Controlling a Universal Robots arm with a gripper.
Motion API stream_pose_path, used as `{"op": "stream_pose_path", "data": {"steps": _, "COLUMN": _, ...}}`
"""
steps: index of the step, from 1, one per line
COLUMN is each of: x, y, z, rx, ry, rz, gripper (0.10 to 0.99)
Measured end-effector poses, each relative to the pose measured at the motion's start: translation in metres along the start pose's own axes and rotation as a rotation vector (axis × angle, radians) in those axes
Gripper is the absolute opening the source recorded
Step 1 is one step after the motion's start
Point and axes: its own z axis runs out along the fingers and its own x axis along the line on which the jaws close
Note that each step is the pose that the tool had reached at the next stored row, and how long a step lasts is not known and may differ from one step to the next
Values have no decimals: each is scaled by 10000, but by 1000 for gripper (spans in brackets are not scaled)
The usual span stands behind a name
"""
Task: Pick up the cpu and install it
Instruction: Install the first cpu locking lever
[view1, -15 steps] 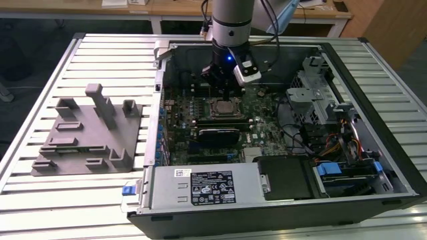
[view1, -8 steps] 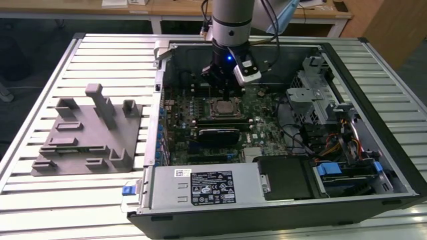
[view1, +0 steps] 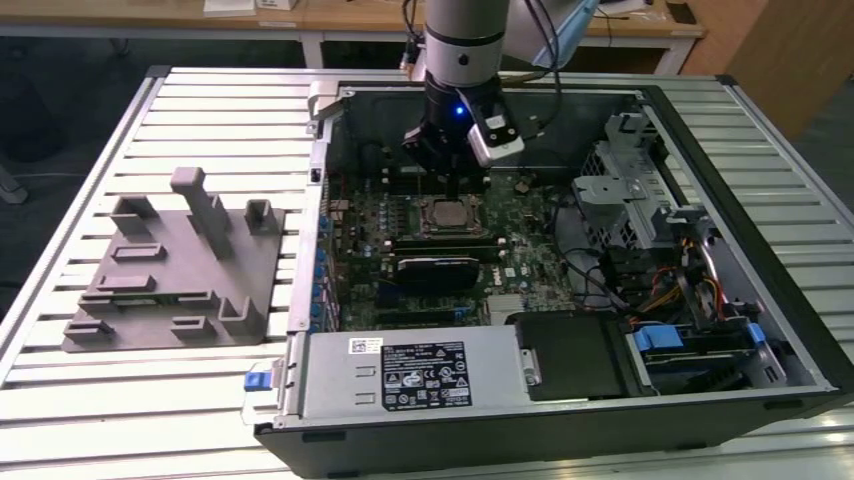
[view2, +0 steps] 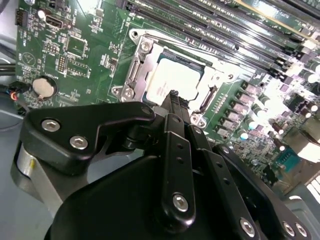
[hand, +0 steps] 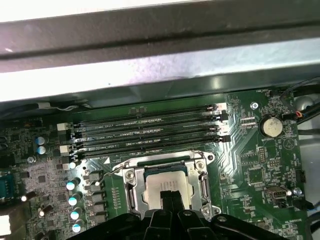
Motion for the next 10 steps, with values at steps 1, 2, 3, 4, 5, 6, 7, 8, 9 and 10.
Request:
{"op": "stream_pose_path", "data": {"steps": 1, "x": -1, "y": 0, "z": -22, "rx": -1, "ry": 0, "rz": 0, "gripper": 106}}
{"op": "stream_pose_path", "data": {"steps": 2, "x": -2, "y": 0, "z": -44, "rx": -1, "ry": -1, "rz": 0, "gripper": 106}}
{"op": "stream_pose_path", "data": {"steps": 3, "x": -3, "y": 1, "z": -64, "rx": -2, "ry": -1, "rz": 0, "gripper": 106}}
{"op": "stream_pose_path", "data": {"steps": 4, "x": -3, "y": 1, "z": -85, "rx": -1, "ry": -1, "rz": 0, "gripper": 106}}
{"op": "stream_pose_path", "data": {"steps": 5, "x": -4, "y": 1, "z": -104, "rx": -1, "ry": -1, "rz": 0, "gripper": 106}}
{"op": "stream_pose_path", "data": {"steps": 6, "x": -5, "y": 1, "z": -122, "rx": -2, "ry": -1, "rz": 0, "gripper": 106}}
{"op": "stream_pose_path", "data": {"steps": 7, "x": -6, "y": 1, "z": -138, "rx": -2, "ry": -1, "rz": 0, "gripper": 106}}
{"op": "stream_pose_path", "data": {"steps": 8, "x": -6, "y": 1, "z": -150, "rx": -1, "ry": 0, "rz": 0, "gripper": 106}}
{"op": "stream_pose_path", "data": {"steps": 9, "x": -6, "y": 1, "z": -155, "rx": -1, "ry": 0, "rz": 0, "gripper": 106}}
{"op": "stream_pose_path", "data": {"steps": 10, "x": -6, "y": 1, "z": -154, "rx": -3, "ry": -2, "rz": 0, "gripper": 106}}
